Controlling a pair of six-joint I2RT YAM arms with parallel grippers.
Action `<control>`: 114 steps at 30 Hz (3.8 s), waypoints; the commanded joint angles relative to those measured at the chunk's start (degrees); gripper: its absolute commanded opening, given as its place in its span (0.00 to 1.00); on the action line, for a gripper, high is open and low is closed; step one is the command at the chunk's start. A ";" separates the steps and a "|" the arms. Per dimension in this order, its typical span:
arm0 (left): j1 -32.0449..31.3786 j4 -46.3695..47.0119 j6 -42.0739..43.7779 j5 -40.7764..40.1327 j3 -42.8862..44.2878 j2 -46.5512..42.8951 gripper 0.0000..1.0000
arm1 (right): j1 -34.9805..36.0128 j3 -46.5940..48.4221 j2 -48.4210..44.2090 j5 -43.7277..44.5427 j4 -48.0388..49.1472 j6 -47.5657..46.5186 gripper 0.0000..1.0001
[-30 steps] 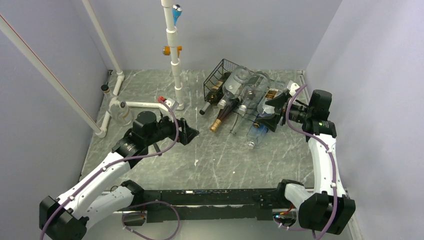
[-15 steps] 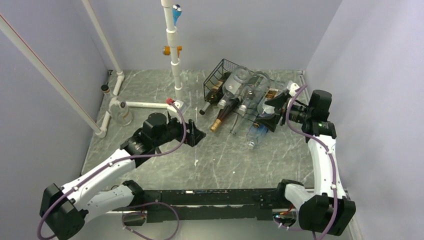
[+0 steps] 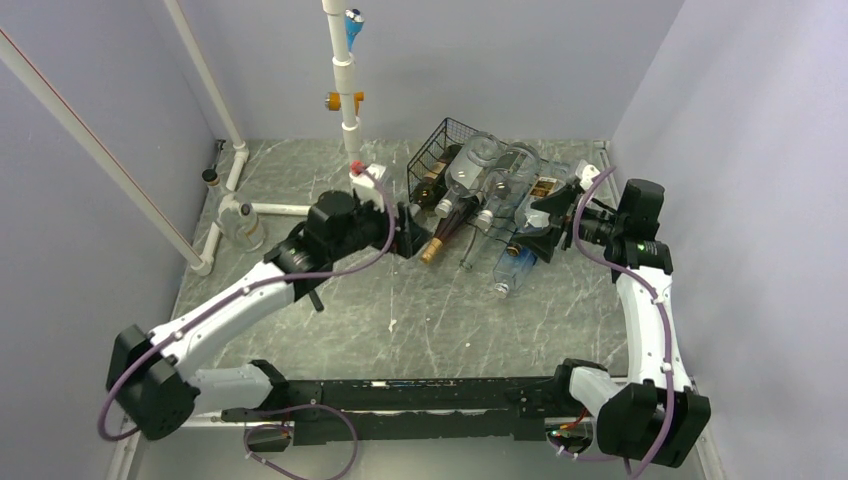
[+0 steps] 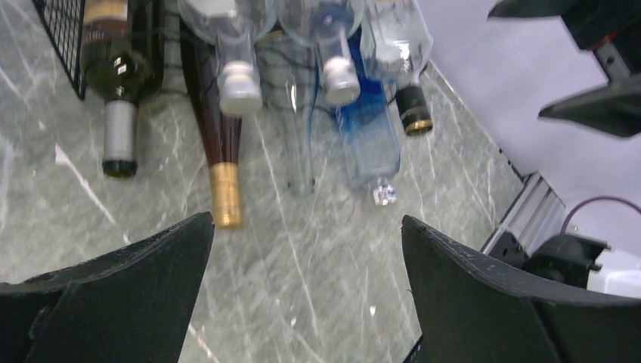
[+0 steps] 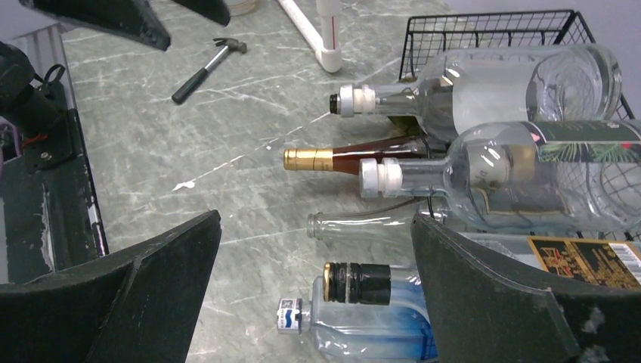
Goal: Take the wine bottle off the wine rack
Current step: Pick up the wine bottle from the wine rack.
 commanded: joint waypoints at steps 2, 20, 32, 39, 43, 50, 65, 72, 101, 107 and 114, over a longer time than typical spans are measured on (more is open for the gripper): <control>0.16 -2.06 0.85 -1.66 12.76 10.19 1.00 | -2.80 2.53 2.18 -4.07 -2.57 -2.38 1.00; 6.70 -5.08 1.68 6.59 30.79 34.35 0.99 | -6.60 7.18 8.47 -7.92 -16.01 -13.87 1.00; 6.40 -5.33 4.05 7.72 38.52 43.88 0.91 | -8.40 5.87 8.56 -8.01 -13.45 -11.84 1.00; 4.87 -6.45 4.58 6.18 42.20 46.78 0.86 | -8.44 5.77 8.58 -7.84 -13.19 -11.74 1.00; 4.14 -7.59 4.48 5.83 44.64 48.63 0.81 | -8.49 5.77 8.60 -7.77 -13.19 -11.76 1.00; 3.24 -14.02 5.94 5.00 51.21 53.16 0.76 | -8.47 5.68 8.41 -7.72 -12.93 -11.55 1.00; 2.42 -18.61 6.93 4.04 58.69 58.87 0.66 | -8.45 5.60 8.37 -7.70 -12.62 -11.35 1.00; 2.15 -19.26 6.92 3.90 60.72 60.68 0.64 | -8.48 5.68 8.27 -7.55 -12.83 -11.52 1.00; 2.64 -12.08 7.06 0.91 57.58 51.00 0.00 | -8.44 5.68 8.42 -7.79 -13.28 -12.07 1.00; 2.94 -8.62 5.93 0.23 55.55 48.63 0.00 | -8.38 5.60 8.41 -7.63 -13.28 -12.16 1.00; 3.37 -5.03 4.40 -0.89 52.58 45.73 0.00 | -8.42 5.33 8.50 -7.48 -12.94 -11.99 1.00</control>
